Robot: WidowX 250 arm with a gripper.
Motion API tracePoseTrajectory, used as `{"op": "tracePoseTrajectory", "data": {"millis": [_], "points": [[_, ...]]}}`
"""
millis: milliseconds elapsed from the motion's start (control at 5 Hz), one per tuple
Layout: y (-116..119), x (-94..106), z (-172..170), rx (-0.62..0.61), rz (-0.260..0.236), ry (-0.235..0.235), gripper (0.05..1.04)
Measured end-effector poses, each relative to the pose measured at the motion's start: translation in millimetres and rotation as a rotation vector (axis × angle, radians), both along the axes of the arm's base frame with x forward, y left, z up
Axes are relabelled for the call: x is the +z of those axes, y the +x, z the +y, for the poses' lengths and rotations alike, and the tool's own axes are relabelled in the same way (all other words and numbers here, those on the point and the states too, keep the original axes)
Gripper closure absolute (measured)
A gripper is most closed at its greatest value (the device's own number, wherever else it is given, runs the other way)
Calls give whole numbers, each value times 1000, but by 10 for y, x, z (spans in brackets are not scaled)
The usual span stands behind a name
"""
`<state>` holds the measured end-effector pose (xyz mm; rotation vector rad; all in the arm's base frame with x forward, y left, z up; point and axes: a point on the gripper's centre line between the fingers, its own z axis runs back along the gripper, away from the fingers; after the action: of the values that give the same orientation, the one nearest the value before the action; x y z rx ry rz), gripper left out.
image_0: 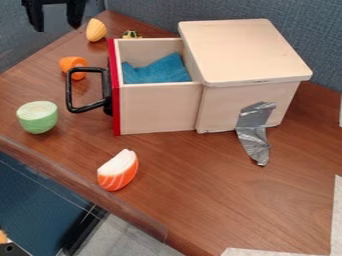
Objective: Lift up a orange object
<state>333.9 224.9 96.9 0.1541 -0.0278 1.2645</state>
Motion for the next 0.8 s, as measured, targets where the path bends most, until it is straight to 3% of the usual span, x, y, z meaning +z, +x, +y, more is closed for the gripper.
{"op": "tracePoseTrajectory", "data": {"millis": [400,800], "points": [[-11,-260,-39,30,-39,1,84],[54,-353,-82,33,-100,-19,84]]}}
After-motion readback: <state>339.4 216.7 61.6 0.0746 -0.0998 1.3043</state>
